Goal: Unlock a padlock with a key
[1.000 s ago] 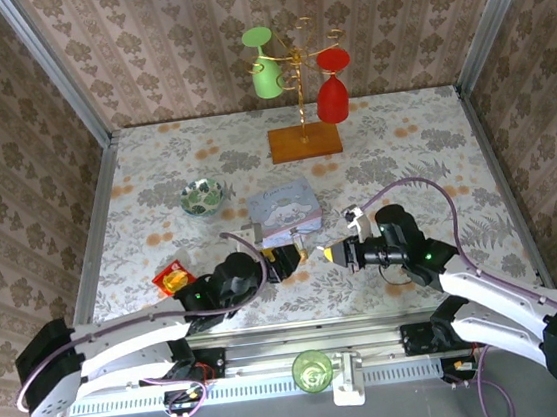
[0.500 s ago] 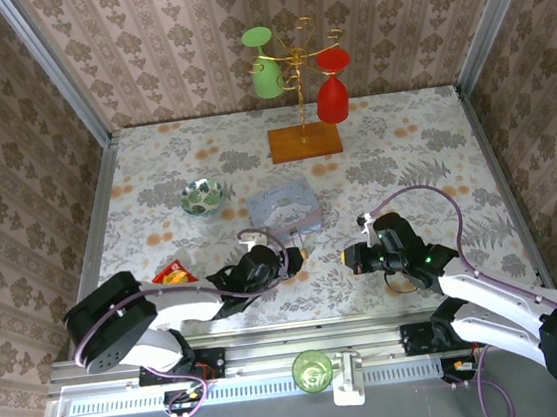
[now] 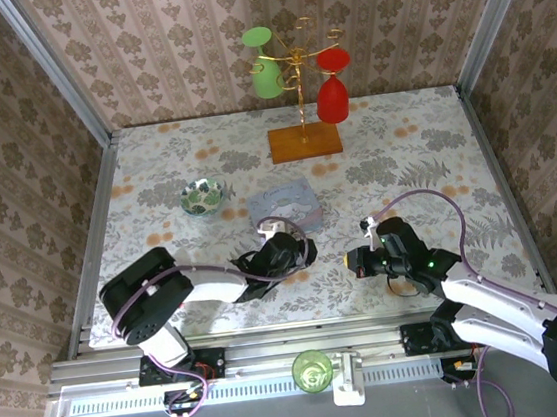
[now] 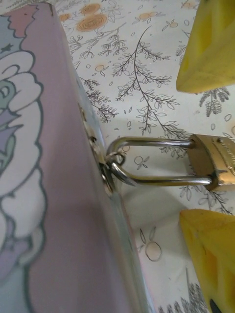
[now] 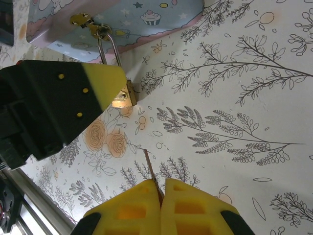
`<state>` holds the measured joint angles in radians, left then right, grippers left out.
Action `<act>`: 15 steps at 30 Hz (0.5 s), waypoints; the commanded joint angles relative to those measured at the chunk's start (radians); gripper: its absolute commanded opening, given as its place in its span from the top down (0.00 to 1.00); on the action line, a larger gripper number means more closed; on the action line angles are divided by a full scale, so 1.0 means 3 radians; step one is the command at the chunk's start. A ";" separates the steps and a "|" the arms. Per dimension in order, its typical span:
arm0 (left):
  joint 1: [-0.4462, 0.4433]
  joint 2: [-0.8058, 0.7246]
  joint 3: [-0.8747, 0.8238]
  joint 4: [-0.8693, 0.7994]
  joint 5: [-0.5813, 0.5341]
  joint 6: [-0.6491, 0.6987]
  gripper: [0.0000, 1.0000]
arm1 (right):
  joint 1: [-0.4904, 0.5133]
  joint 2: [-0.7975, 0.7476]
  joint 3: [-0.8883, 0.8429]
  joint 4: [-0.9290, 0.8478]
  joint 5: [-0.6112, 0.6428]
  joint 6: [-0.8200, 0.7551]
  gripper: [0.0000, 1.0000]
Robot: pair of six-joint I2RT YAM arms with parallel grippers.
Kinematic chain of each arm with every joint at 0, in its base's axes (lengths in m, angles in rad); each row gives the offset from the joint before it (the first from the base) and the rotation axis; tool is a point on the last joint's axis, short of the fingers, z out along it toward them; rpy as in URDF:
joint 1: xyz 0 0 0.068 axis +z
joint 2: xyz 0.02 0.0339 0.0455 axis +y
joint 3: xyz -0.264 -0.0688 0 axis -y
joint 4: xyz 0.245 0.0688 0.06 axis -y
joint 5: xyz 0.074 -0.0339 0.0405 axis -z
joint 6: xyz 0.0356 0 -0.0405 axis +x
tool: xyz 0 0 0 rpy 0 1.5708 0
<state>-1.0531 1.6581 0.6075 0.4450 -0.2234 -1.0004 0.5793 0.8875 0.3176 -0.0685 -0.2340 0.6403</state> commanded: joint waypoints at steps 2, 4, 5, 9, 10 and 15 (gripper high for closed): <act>-0.0036 0.0134 0.0095 -0.0062 -0.0115 -0.0096 0.40 | -0.0033 -0.0068 -0.0084 0.0019 0.0097 0.0006 1.00; -0.0049 0.0135 0.0098 -0.0112 -0.0191 -0.0119 0.43 | -0.0039 -0.0083 -0.0126 0.0051 0.0100 0.0025 1.00; -0.0060 0.0139 0.0081 -0.0085 -0.0229 -0.0137 0.46 | -0.0043 -0.0080 -0.0151 0.0083 0.0096 0.0033 1.00; -0.0059 0.0177 -0.0025 0.0127 -0.0277 -0.0217 0.53 | -0.0061 -0.0055 -0.0207 0.0173 0.0083 0.0066 1.00; -0.0059 0.0197 -0.0040 0.0179 -0.0284 -0.0235 0.55 | -0.0059 -0.0041 -0.0214 0.0189 0.0086 0.0064 1.00; -0.0067 0.0251 -0.0051 0.0338 -0.0268 -0.0183 0.64 | -0.0069 0.0033 -0.0205 0.0258 0.0089 0.0054 1.00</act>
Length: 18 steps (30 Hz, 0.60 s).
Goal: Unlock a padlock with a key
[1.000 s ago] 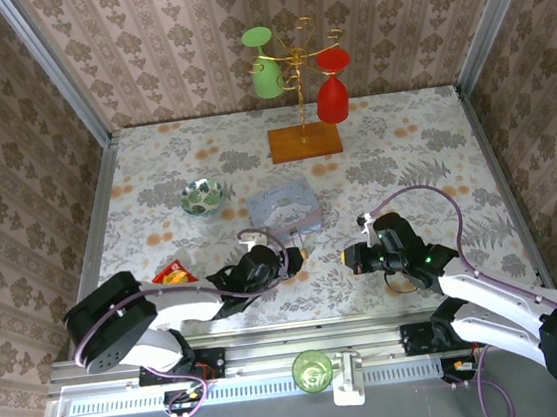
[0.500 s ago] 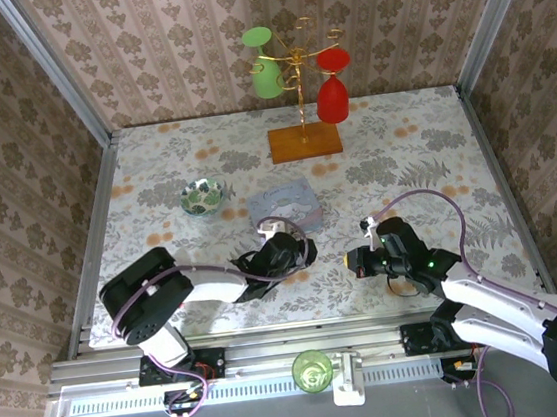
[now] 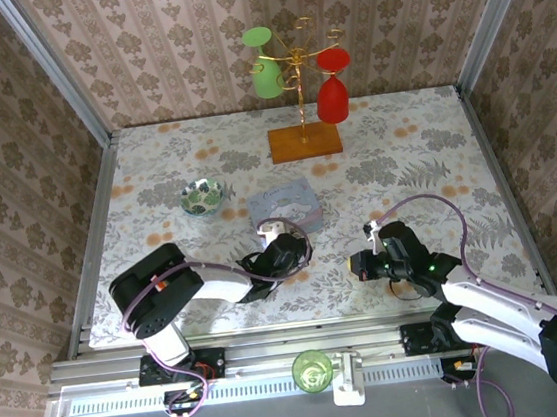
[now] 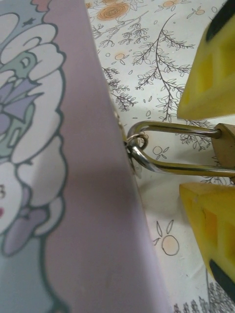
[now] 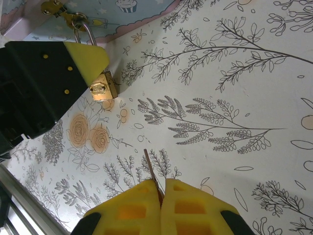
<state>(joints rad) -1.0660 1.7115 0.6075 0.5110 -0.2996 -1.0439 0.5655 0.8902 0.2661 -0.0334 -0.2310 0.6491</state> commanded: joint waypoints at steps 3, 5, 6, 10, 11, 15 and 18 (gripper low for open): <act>-0.0040 0.0075 -0.0031 0.0106 -0.0054 -0.0028 0.69 | -0.0024 0.0062 -0.0036 0.0189 0.0070 0.0030 1.00; -0.0041 0.0083 -0.0025 0.0130 -0.0055 -0.0025 0.73 | -0.0024 0.0086 -0.0040 0.0220 0.0061 0.0035 1.00; -0.0046 0.0091 -0.0027 0.0164 -0.0049 -0.0018 0.75 | -0.0024 0.0098 -0.0042 0.0228 0.0063 0.0039 1.00; -0.0052 0.0134 0.0034 0.0142 -0.0042 0.0011 0.76 | -0.0024 0.0160 -0.0058 0.0298 0.0054 0.0040 1.00; -0.0051 0.0151 0.0044 0.0143 -0.0040 0.0016 0.76 | -0.0024 0.0181 -0.0054 0.0308 0.0055 0.0040 1.00; -0.0057 0.0190 0.0104 0.0012 -0.0044 -0.0002 0.70 | -0.0024 0.0243 -0.0048 0.0341 0.0031 0.0048 1.00; -0.0057 0.0200 0.0120 -0.0032 -0.0054 -0.0028 0.72 | -0.0024 0.0254 -0.0025 0.0347 0.0029 0.0045 1.00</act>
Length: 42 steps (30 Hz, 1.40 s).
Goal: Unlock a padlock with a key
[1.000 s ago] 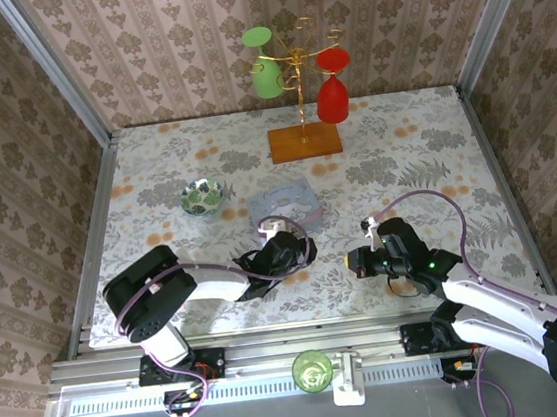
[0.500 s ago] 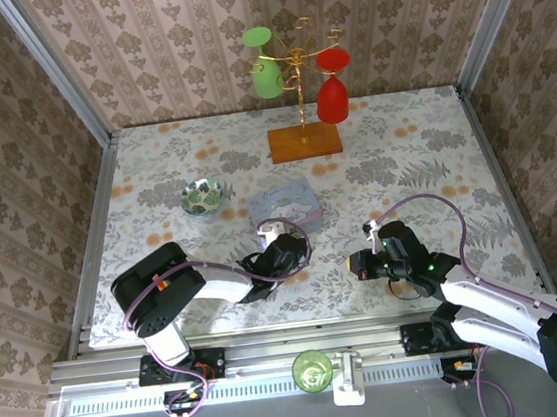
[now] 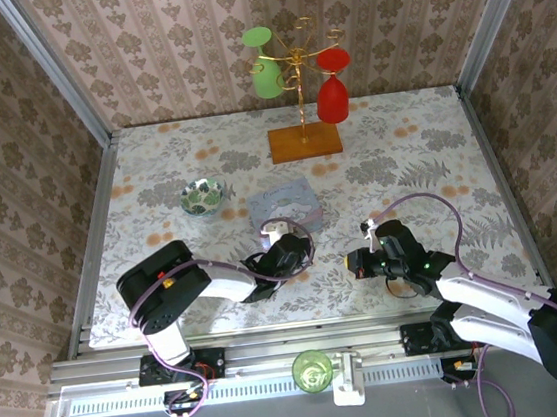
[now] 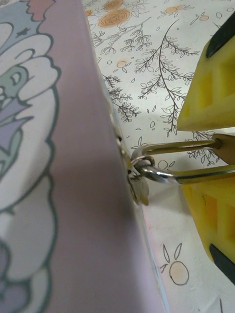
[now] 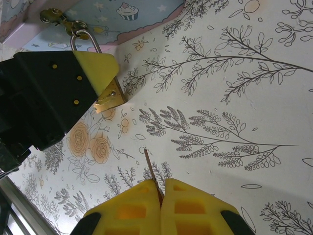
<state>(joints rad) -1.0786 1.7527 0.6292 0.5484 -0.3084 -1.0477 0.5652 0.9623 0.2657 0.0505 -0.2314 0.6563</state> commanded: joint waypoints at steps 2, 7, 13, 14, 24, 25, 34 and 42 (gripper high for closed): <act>-0.0015 0.0058 0.0042 -0.0166 -0.0025 -0.0006 0.75 | -0.0023 0.0014 -0.0014 0.0066 0.0030 0.0020 1.00; 0.0008 0.0057 0.0095 -0.0195 0.0077 0.0065 0.94 | -0.0023 0.0078 -0.0016 0.0150 -0.0011 0.0062 1.00; 0.0070 -0.0108 -0.0051 0.0133 0.0244 -0.0217 1.00 | -0.0092 0.0634 -0.0022 0.0861 -0.0615 0.0364 1.00; 0.0086 -0.0138 -0.0063 0.0148 0.0265 -0.0238 1.00 | -0.0099 0.0754 -0.0024 0.1033 -0.0696 0.0430 1.00; 0.0130 -0.0154 -0.0200 0.0100 0.0167 -0.0401 1.00 | -0.0099 0.1288 0.0132 0.1351 -0.0802 0.0615 1.00; 0.0158 -0.0078 -0.0308 0.0428 0.0234 -0.0577 1.00 | -0.0099 0.1287 0.0137 0.1359 -0.0816 0.0640 1.00; 0.0144 0.0487 -0.0636 0.2038 0.0156 -0.1254 1.00 | -0.0094 0.1778 -0.0048 0.2301 -0.1119 0.1445 1.00; 0.0094 0.0400 -0.0688 0.1918 0.0115 -0.1330 1.00 | -0.0117 0.2068 -0.0041 0.2796 -0.1163 0.1511 1.00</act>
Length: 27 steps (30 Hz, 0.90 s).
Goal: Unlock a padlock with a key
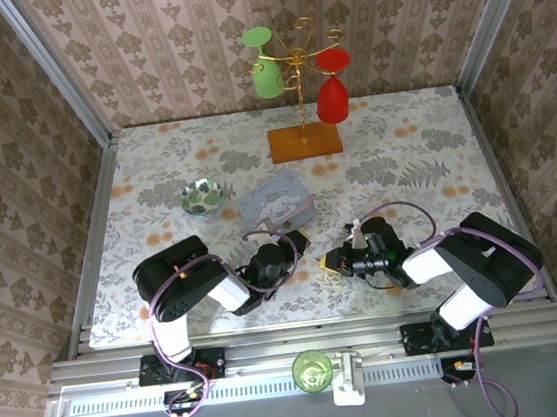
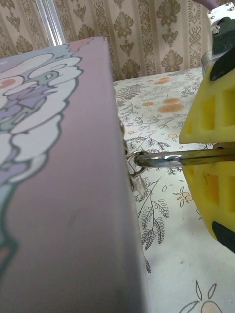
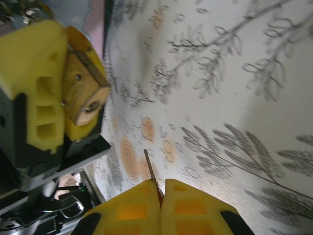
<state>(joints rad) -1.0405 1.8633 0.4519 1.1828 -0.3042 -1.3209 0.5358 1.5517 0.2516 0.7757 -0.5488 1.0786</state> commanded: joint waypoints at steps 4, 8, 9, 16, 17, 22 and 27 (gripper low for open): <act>-0.0039 -0.0006 -0.0108 -0.0171 0.0098 -0.0396 1.00 | -0.0022 0.0359 0.0066 0.0867 -0.0211 0.0286 1.00; -0.0060 -0.0130 -0.0059 -0.0398 0.0084 -0.0371 1.00 | -0.0027 0.0562 0.0067 0.1246 -0.0193 0.0424 1.00; -0.0060 -0.0143 -0.0069 -0.0389 0.0080 -0.0370 1.00 | -0.0032 0.0601 0.0054 0.1323 -0.0190 0.0456 1.00; -0.0049 -0.0104 -0.0113 -0.0243 0.0052 -0.0414 1.00 | -0.0057 0.0916 0.0012 0.1793 -0.0238 0.0656 1.00; -0.0041 -0.0091 -0.0101 -0.0220 0.0057 -0.0418 1.00 | -0.0060 0.0893 0.0008 0.1786 -0.0242 0.0647 1.00; -0.0032 -0.0090 -0.0078 -0.0229 0.0045 -0.0419 1.00 | -0.0148 0.0710 -0.0050 0.1728 -0.0243 0.0617 1.00; -0.0014 -0.0180 -0.0066 -0.0395 0.0086 -0.0352 1.00 | -0.0165 0.0832 0.0030 0.1780 -0.0309 0.0650 1.00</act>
<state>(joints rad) -1.0435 1.8259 0.4419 1.1069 -0.3115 -1.3933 0.4931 1.7908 0.2436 1.2381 -0.6247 1.2652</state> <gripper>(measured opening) 0.116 0.065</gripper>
